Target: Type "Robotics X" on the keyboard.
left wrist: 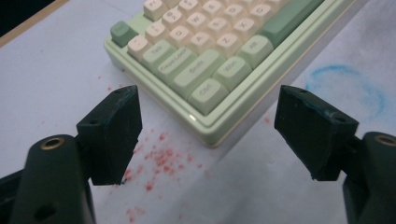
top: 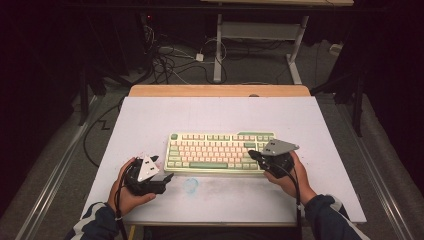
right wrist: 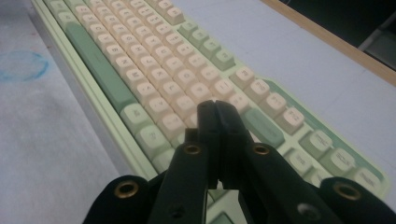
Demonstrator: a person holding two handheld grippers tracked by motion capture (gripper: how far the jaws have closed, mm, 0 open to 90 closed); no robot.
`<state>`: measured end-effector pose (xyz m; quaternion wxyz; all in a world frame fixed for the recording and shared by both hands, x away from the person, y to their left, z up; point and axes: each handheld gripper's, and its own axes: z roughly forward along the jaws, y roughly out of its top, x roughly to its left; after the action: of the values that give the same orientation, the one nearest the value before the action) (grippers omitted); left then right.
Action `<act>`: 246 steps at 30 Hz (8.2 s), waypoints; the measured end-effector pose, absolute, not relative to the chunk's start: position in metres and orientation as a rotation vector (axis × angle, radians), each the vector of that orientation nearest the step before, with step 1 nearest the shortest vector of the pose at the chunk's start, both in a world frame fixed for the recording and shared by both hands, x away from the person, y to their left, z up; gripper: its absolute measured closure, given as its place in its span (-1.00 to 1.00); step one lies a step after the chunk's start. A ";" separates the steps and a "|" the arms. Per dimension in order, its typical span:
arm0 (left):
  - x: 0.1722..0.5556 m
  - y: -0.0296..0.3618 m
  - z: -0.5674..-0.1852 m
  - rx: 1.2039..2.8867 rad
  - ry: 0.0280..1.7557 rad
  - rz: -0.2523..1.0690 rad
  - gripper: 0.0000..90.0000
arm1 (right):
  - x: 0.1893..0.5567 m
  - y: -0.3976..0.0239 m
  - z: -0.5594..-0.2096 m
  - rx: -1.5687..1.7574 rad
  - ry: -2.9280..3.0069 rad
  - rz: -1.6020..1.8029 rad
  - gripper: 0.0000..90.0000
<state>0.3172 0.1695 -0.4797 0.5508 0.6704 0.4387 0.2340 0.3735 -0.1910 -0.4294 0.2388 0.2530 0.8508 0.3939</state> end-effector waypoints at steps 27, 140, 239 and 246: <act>0.320 0.170 -0.483 1.608 1.048 0.546 -0.51 | 0.422 -0.120 -0.445 0.669 2.432 0.939 1.00; 0.378 0.044 -0.463 1.868 0.896 0.319 0.94 | 0.302 -0.225 -0.457 0.680 2.133 1.004 -0.54; 0.317 0.162 -0.481 1.641 0.977 0.655 -0.61 | 0.349 -0.196 -0.435 0.668 2.293 1.089 1.00; 0.315 0.165 -0.483 1.638 0.993 0.655 -0.61 | 0.378 -0.164 -0.434 0.631 2.334 1.047 1.00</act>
<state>0.3151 0.1654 -0.4828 0.5299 0.6863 0.4160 0.2743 0.3780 -0.1644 -0.4345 0.2508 0.2318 0.8575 0.3848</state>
